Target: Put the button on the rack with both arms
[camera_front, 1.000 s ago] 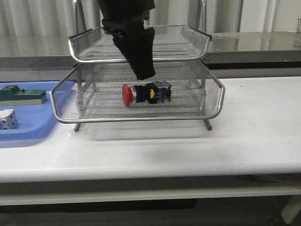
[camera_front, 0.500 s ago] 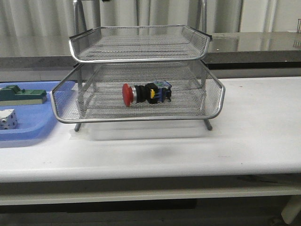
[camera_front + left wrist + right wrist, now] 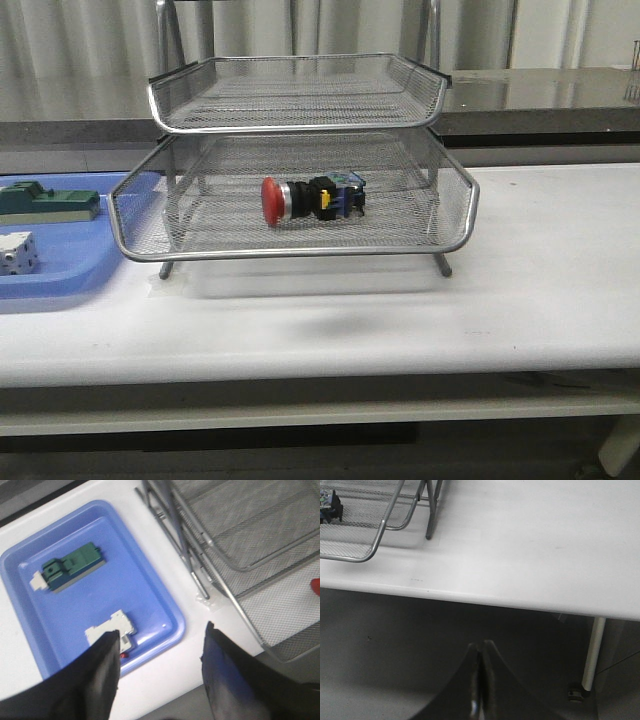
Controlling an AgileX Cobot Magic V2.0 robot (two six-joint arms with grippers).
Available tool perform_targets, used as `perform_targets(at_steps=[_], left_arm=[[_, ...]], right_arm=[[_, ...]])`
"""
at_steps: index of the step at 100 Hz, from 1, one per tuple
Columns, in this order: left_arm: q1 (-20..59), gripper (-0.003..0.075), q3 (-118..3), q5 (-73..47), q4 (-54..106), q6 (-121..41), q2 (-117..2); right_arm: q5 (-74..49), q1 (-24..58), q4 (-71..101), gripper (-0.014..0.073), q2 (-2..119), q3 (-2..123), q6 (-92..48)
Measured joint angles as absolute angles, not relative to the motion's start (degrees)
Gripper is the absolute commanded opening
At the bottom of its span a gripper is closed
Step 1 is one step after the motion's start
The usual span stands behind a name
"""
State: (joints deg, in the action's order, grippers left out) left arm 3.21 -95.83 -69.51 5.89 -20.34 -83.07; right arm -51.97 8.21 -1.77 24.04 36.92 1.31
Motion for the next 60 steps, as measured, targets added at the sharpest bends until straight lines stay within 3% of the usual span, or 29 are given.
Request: perform_targets(at_steps=[17, 60], left_arm=[[-0.78, 0.0352, -83.01, -61.98, 5.78, -18.80, -75.24], [-1.04, 0.0352, -49.76, -44.36, 8.59, -18.05, -52.82]], right_arm=[[-51.97, 8.21, -1.77, -0.0070, 24.04, 36.92, 1.31], [-51.97, 8.21, -1.77, -0.0070, 24.04, 36.92, 1.31]])
